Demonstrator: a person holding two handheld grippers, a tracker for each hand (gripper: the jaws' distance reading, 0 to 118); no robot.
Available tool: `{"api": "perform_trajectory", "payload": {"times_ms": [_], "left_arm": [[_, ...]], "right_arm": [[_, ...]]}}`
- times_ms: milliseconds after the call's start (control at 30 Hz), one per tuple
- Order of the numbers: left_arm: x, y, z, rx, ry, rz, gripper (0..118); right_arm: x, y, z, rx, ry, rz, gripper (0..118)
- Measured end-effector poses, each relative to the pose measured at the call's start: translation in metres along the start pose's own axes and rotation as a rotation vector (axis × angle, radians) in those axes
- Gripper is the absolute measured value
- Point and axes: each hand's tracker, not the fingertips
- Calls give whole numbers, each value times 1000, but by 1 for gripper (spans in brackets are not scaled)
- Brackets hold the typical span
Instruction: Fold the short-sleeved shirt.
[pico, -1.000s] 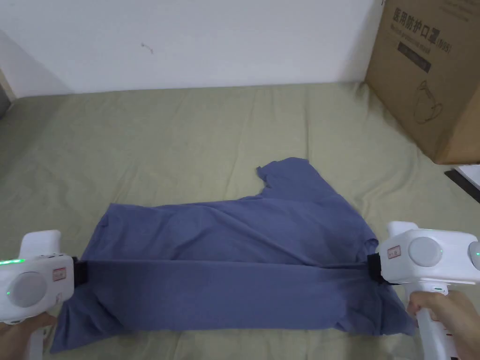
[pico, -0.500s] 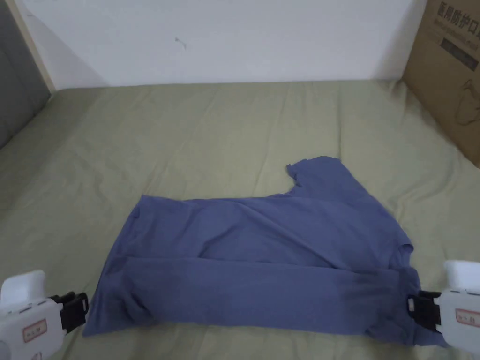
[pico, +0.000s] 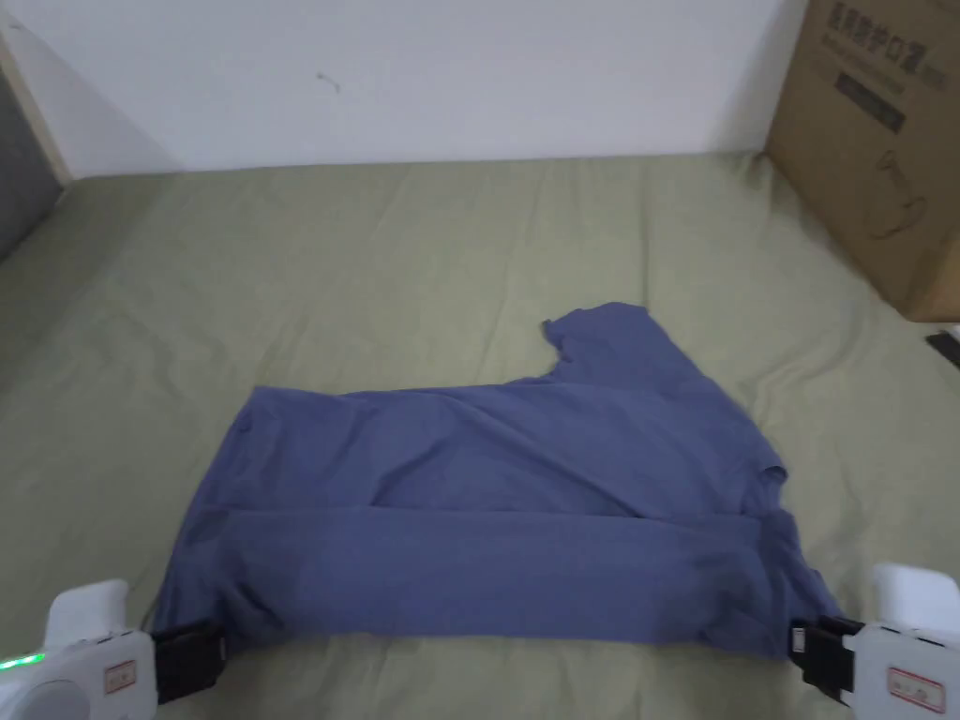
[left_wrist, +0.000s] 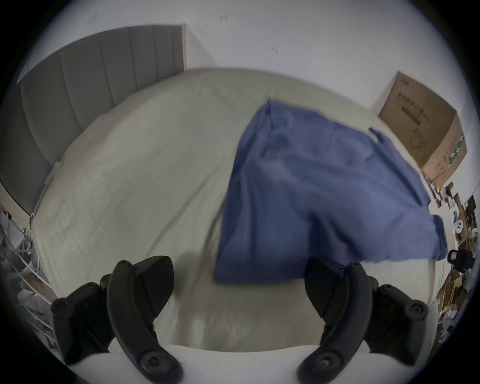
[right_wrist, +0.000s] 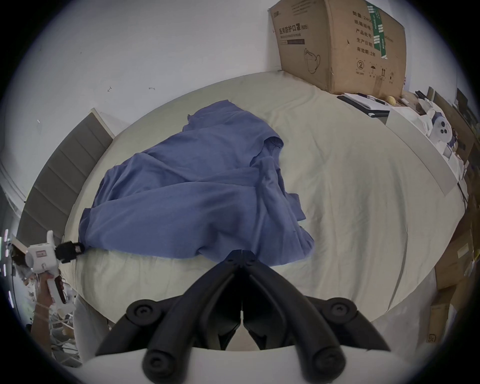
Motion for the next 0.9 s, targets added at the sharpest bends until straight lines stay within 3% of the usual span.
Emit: {"api": "perform_trajectory", "payload": {"times_ms": [100,167,200,267,300,333,500,533,567,600,667,700,733,900], "left_arm": [[9,2,0,6,26,-49,95],[5,7,-4,4,29,-51,72],[4,10,-2,16,30,-75,55],[-1,18,0,19,33,-95,12],[-3,21,1,23,28,-100,3],[-4,23,2,20,13,-91,3],[8,22,18,22,24,-143,3],[9,23,22,26,22,-143,3],[9,24,25,27,18,-143,3],[8,25,28,32,9,-140,3],[-2,27,27,51,-6,-133,3],[-3,29,31,60,-16,-130,3],[-3,31,34,64,-25,-127,3],[0,31,47,86,-24,-149,3]], "right_arm": [[5,-2,0,5,2,-43,0],[6,-1,-1,6,4,-41,0],[6,1,-5,4,-2,-32,8],[5,9,-13,-62,-34,4,80],[5,12,-21,-92,-48,20,104],[5,13,-27,-82,-52,22,114],[19,23,-75,-94,-125,0,108],[23,22,-86,-149,-111,-17,93],[23,21,-95,-213,-111,-52,92],[15,20,-91,-175,-165,-31,87],[-2,22,-70,-116,-146,81,48],[-4,23,-67,-117,-137,108,24],[-3,25,-66,-126,-87,87,12],[18,28,-55,-135,-19,-124,11]]}}
